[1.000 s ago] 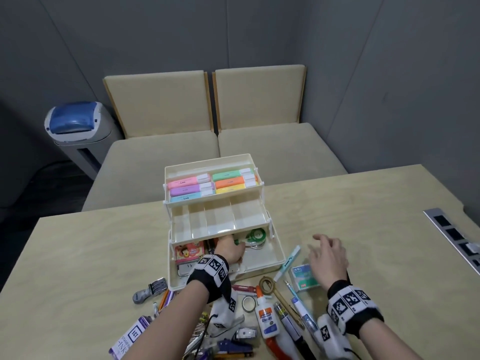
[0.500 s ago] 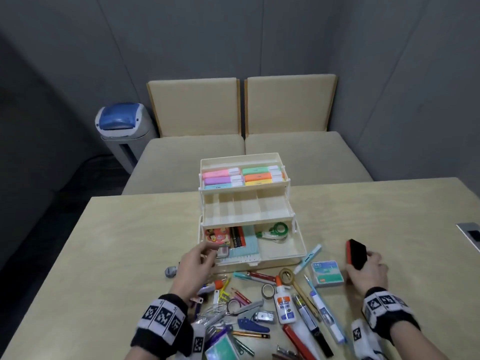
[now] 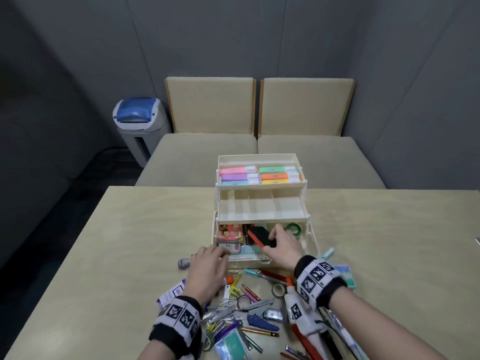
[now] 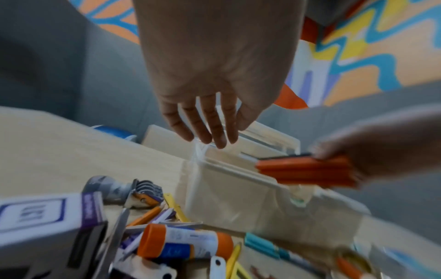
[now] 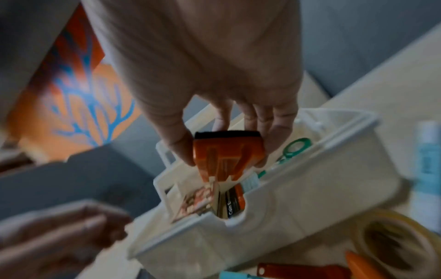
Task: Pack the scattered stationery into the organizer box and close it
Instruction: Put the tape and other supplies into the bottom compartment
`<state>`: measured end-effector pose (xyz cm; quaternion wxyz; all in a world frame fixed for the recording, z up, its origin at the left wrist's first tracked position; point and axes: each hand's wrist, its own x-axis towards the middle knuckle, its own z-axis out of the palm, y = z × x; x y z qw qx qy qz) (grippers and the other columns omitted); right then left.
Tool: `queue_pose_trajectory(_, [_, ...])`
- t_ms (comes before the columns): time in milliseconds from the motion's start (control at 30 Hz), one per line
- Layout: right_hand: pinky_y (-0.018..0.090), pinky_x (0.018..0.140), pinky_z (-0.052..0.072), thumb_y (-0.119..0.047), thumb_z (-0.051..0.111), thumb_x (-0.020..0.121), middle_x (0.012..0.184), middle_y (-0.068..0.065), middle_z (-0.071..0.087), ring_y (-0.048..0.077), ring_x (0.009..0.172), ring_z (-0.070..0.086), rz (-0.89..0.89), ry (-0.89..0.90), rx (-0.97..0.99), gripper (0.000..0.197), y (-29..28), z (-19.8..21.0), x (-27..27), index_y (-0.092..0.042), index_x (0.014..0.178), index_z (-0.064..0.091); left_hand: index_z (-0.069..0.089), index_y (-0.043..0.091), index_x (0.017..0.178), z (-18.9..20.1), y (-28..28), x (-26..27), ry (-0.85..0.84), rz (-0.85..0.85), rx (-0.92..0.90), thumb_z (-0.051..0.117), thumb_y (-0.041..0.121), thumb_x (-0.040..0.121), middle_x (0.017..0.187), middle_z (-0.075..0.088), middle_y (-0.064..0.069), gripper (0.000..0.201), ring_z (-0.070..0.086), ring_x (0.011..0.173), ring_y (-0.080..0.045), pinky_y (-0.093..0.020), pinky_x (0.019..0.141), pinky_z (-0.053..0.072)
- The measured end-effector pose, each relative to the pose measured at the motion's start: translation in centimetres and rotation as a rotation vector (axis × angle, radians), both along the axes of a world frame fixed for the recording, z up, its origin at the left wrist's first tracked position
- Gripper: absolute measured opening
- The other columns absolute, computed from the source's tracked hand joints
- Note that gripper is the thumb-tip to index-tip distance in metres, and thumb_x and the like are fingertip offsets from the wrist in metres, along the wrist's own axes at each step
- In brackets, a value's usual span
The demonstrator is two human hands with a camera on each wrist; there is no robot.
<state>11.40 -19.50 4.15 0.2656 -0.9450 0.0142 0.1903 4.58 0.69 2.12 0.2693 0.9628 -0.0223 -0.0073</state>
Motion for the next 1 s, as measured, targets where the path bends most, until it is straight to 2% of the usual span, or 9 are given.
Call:
queue_pose_trajectory(100, [0.034,0.081,0.046,-0.029,0.060,0.088,0.112,0.010,0.053,0.026,0.095,0.055,-0.024,-0.029,-0.101,0.027,2.1,-1.8,1.2,-0.017,0.107,0.046,0.055,0.027,0.114,-0.5,-0.8,1.4,0.081,-0.131,0.225,0.024,0.039,0.102,0.114,0.055,0.012,0.035,0.046,0.107,-0.008,-0.031,0.102,0.032])
queue_pose_trajectory(233, [0.037,0.093,0.045,-0.029,0.059,0.088,0.119,0.014,0.050,0.030,0.109,0.053,-0.081,-0.083,-0.149,0.033,3.6,-3.7,2.3,-0.011,0.114,0.049,0.056,0.020,0.108,-1.2,-1.9,3.3,0.074,-0.223,0.385,0.017,0.039,0.102,0.109,0.061,0.000,0.043,0.052,0.101,-0.020,-0.036,0.096,0.035])
queue_pose_trajectory(367, [0.032,0.093,0.040,-0.029,0.059,0.089,0.120,0.012,0.049,0.029,0.111,0.051,-0.132,0.029,0.082,0.034,4.3,-4.6,2.7,-0.011,0.116,0.048,0.052,0.020,0.116,-2.8,-3.0,4.7,0.153,-0.296,0.452,0.003,0.042,0.095,0.114,0.060,-0.007,0.057,0.053,0.101,-0.026,-0.042,0.090,0.036])
queue_pose_trajectory(433, [0.030,0.094,0.039,-0.023,0.054,0.093,0.126,0.014,0.052,0.029,0.115,0.051,-0.185,0.100,0.220,0.035,4.2,-4.6,3.0,-0.009,0.124,0.045,0.054,0.018,0.112,-3.4,-3.2,5.0,0.193,-0.269,0.448,0.008,0.039,0.097,0.111,0.061,-0.008,0.052,0.055,0.101,-0.027,-0.043,0.090,0.036])
queue_pose_trajectory(600, [0.038,0.093,0.045,-0.013,0.045,0.092,0.125,0.022,0.052,0.035,0.111,0.054,-0.422,0.280,0.385,0.047,4.0,-5.4,5.3,-0.001,0.136,0.033,0.057,0.015,0.103,-4.0,-3.3,5.1,0.232,-0.230,0.467,0.011,0.034,0.098,0.101,0.065,-0.009,0.050,0.058,0.094,-0.026,-0.043,0.094,0.035])
queue_pose_trajectory(667, [0.036,0.069,0.047,-0.011,0.047,0.090,0.102,0.019,0.056,0.028,0.081,0.056,-0.510,0.359,0.497,0.037,4.2,-5.9,6.0,-0.002,0.126,0.037,0.058,0.014,0.103,-4.2,-3.3,5.3,0.242,-0.212,0.460,0.009,0.036,0.099,0.098,0.065,-0.009,0.054,0.059,0.093,-0.025,-0.044,0.096,0.035])
queue_pose_trajectory(733, [0.027,0.051,0.036,-0.007,0.046,0.090,0.078,0.013,0.051,0.021,0.060,0.046,-0.604,0.414,0.600,0.024,4.1,-6.7,6.4,-0.008,0.113,0.042,0.059,0.014,0.108,-4.5,-3.3,5.3,0.246,-0.204,0.470,0.008,0.037,0.099,0.100,0.065,-0.010,0.057,0.059,0.093,-0.026,-0.042,0.090,0.039])
queue_pose_trajectory(833, [0.023,0.049,0.027,-0.004,0.044,0.087,0.075,0.010,0.055,0.017,0.059,0.045,-0.694,0.461,0.726,0.008,3.6,-6.8,6.4,-0.008,0.089,0.051,0.060,0.014,0.112,-4.6,-3.2,5.3,0.253,-0.207,0.480,0.005,0.038,0.099,0.097,0.065,-0.012,0.061,0.059,0.092,-0.027,-0.042,0.091,0.040])
queue_pose_trajectory(1000, [0.026,0.055,0.026,0.000,0.038,0.084,0.070,0.005,0.056,0.017,0.065,0.052,-0.763,0.473,0.859,0.022,3.1,-6.6,6.1,-0.014,0.069,0.045,0.062,0.013,0.103,-4.1,-3.5,5.3,0.263,-0.173,0.466,0.005,0.042,0.100,0.097,0.065,-0.012,0.064,0.061,0.090,-0.025,-0.044,0.101,0.037])
